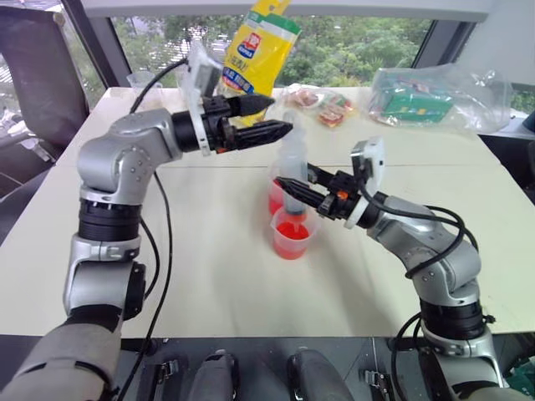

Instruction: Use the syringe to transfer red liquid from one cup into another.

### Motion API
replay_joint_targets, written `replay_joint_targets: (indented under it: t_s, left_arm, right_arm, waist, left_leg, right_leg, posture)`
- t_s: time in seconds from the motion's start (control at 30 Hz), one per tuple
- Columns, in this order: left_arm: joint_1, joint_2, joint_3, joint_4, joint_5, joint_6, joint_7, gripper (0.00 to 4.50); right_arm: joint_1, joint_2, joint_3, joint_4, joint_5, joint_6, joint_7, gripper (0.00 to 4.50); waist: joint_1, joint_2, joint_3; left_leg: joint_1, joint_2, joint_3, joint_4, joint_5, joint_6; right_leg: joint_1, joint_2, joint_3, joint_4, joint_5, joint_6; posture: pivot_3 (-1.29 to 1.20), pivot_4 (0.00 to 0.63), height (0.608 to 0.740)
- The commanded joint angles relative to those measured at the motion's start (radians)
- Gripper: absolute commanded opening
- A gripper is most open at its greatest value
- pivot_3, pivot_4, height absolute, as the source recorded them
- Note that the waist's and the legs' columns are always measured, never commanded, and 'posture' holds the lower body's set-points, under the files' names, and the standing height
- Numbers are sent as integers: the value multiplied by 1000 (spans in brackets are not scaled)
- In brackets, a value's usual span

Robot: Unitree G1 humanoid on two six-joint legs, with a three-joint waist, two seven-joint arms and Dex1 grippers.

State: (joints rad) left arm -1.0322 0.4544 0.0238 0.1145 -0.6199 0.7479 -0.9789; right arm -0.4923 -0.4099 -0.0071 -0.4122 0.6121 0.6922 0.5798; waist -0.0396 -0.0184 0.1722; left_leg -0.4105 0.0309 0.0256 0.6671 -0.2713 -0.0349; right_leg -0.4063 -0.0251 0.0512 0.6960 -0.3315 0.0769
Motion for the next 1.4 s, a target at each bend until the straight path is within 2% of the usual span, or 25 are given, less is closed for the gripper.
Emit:
replay_joint_targets:
  t_s: [0.03, 0.1, 0.17, 0.2, 0.43, 1.07, 1.27, 1.4]
  left_arm:
    - [-26, -18, -12, -16, -5, -7, -11, 2120]
    - [-23, -26, -20, -24, -9, 1, -19, 1235]
    - [-20, -29, -26, -33, -13, 10, -30, 132]
    - [-18, -28, -30, -38, -18, 19, -39, 51]
    - [20, -14, -68, -103, -34, 56, -89, 51]
    - [91, -36, -131, -180, -21, 76, -72, 51]
    - [91, -35, -126, -182, -21, 76, -65, 51]
    - [62, -8, -76, -163, -30, 83, -54, 51]
  right_arm:
    - [-11, 1, -5, -61, 20, -17, 5, 1464]
    - [-7, 1, -4, -63, 20, -17, 5, 1464]
    - [-5, 1, -3, -63, 21, -17, 4, 1464]
    - [-5, 0, -3, -62, 20, -18, 4, 1464]
    - [-33, 5, -26, -56, 40, -5, -9, 1464]
    - [-136, -5, -81, -33, 81, 30, -29, 1464]
    - [-135, -7, -82, -33, 94, 43, -32, 1464]
    - [-102, -10, -66, -31, 88, 47, -22, 1464]
  waist:
    - [0, 0, 0]
    - [-1, 0, 0]
    - [-3, 0, 0]
    - [-3, 0, 0]
    - [-2, 0, 0]
    - [-2, 0, 0]
    - [-2, 0, 0]
    - [-2, 0, 0]
  left_leg:
    - [0, 0, 0, 0, 0, 0]
    - [0, 0, 0, 0, 0, 0]
    - [0, 0, 0, 0, 0, 0]
    - [0, 0, 0, 0, 0, 0]
    - [0, 0, 0, 0, 0, 0]
    - [0, 0, 0, 0, 0, 0]
    - [0, 0, 0, 0, 0, 0]
    - [0, 0, 0, 0, 0, 0]
  right_leg:
    - [0, 0, 0, 0, 0, 0]
    - [0, 0, 0, 0, 0, 0]
    - [0, 0, 0, 0, 0, 0]
    - [0, 0, 0, 0, 0, 0]
    - [0, 0, 0, 0, 0, 0]
    - [0, 0, 0, 0, 0, 0]
    - [0, 0, 0, 0, 0, 0]
    - [0, 0, 0, 0, 0, 0]
  posture:
    - [0, 150, 740]
    - [0, 150, 740]
    - [0, 150, 740]
    - [0, 150, 740]
    - [0, 150, 740]
    - [0, 150, 740]
    - [0, 150, 740]
    - [0, 150, 740]
